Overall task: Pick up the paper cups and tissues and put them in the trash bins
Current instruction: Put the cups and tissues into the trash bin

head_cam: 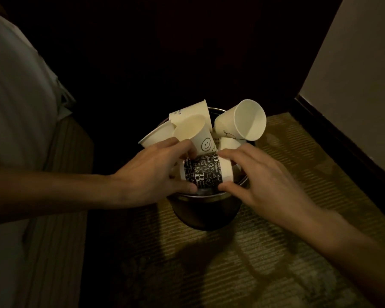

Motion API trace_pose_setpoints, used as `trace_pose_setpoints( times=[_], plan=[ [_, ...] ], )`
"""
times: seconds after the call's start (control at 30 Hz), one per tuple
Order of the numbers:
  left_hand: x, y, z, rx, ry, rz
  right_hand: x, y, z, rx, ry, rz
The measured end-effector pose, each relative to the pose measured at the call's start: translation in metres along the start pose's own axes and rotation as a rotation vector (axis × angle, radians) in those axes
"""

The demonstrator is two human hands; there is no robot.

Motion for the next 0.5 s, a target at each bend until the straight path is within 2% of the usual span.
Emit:
trace_pose_setpoints(
  times=[0.13,0.23,0.4,0.5],
  plan=[
    [0.003,-0.002,-0.003,0.019,-0.035,-0.052,0.003,-0.003,-0.001,-0.003,-0.044,-0.024],
    [-0.009,0.005,0.001,0.086,0.089,-0.046,-0.003,-0.009,-0.001,-0.002,-0.01,-0.061],
    [-0.04,0.007,0.019,0.179,0.169,0.024,-0.034,-0.026,-0.005,0.022,0.101,0.043],
    [-0.059,0.021,0.041,0.217,0.088,-0.03,-0.064,-0.043,-0.005,0.121,0.209,0.138]
  ],
)
Point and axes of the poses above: each hand's wrist, its own y-axis towards the middle knuckle, its own x-axis out of the palm, z = x × y, the point moved 4 cm from there along y, towards the middle knuckle, and after that the axes turned 8 degrees about y, right-handed, at the moved point
